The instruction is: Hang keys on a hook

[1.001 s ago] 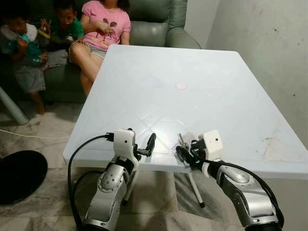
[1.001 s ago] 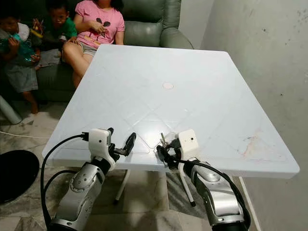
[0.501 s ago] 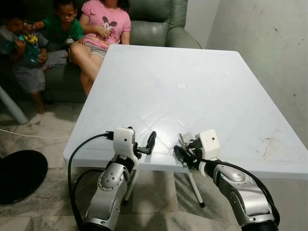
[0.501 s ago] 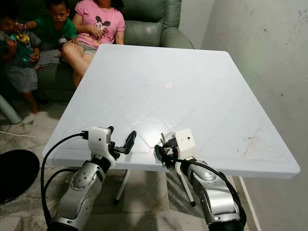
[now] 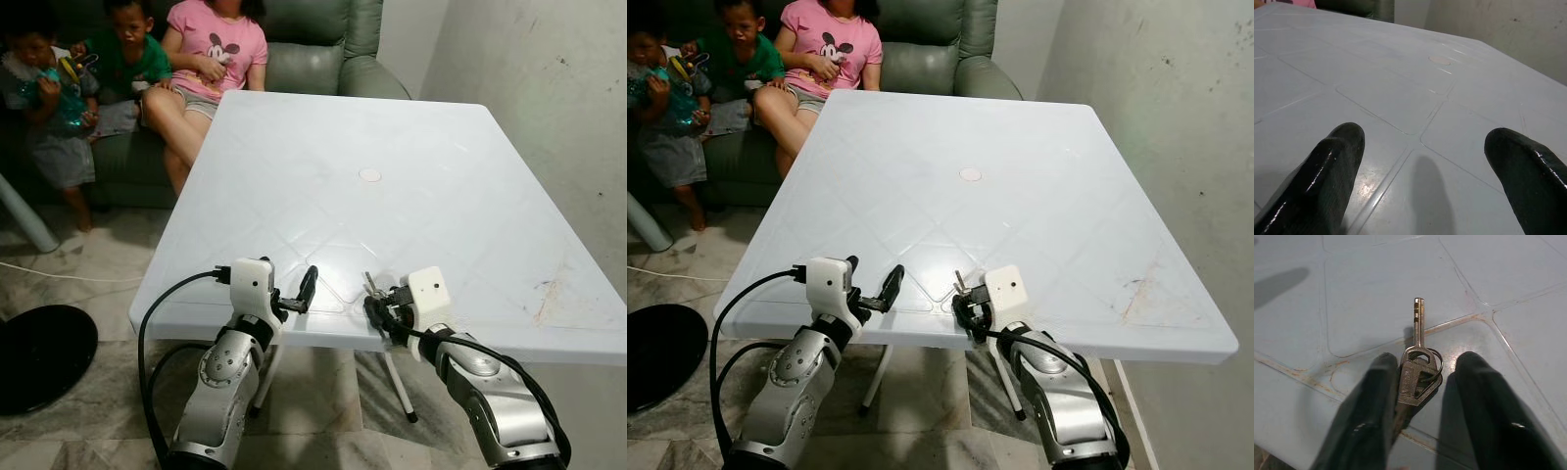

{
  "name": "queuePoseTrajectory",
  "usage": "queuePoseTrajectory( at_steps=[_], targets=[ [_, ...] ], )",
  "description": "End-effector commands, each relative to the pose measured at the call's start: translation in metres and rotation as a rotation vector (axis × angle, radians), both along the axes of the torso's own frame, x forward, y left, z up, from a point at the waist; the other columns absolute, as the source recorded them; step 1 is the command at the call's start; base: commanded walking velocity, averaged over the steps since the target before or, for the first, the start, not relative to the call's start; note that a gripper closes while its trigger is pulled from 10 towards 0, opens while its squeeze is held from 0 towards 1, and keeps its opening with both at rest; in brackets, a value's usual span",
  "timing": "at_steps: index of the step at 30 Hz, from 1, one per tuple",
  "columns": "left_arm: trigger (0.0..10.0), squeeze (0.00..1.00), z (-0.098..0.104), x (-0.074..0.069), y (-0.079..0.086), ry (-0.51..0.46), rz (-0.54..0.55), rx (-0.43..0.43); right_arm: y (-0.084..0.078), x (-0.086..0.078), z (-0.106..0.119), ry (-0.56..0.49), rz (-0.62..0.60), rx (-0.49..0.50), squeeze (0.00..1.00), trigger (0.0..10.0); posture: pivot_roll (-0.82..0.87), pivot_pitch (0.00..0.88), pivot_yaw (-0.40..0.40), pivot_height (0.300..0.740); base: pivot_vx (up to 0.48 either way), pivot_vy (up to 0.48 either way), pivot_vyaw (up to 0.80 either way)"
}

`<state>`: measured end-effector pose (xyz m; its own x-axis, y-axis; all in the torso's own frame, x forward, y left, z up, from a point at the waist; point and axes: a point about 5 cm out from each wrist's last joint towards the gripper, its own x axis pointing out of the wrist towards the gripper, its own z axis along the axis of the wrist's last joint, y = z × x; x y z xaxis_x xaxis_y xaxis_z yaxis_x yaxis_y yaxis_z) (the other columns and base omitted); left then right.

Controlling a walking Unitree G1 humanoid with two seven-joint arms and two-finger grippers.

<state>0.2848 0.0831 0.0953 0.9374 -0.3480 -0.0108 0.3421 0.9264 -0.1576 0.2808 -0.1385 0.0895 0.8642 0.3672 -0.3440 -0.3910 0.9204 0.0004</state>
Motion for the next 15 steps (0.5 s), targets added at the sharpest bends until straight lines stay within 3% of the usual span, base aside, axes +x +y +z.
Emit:
queuePoseTrajectory(
  at_steps=[1,15],
  targets=[
    [10.0,0.0,0.0051,0.0012,-0.0035,-0.009,-0.004,-0.012,-0.0013,-0.0009,0.0035,-0.017,-0.003,-0.009,0.0,0.0,0.03,0.05,-0.07,0.732,0.0,0.0,0.0],
    [10.0,0.0,0.0055,0.0017,-0.0023,-0.009,0.019,-0.022,-0.0012,-0.0017,0.0056,-0.027,0.001,-0.002,0.0,0.0,0.03,0.066,-0.086,0.732,0.0,0.0,0.0]
  ],
)
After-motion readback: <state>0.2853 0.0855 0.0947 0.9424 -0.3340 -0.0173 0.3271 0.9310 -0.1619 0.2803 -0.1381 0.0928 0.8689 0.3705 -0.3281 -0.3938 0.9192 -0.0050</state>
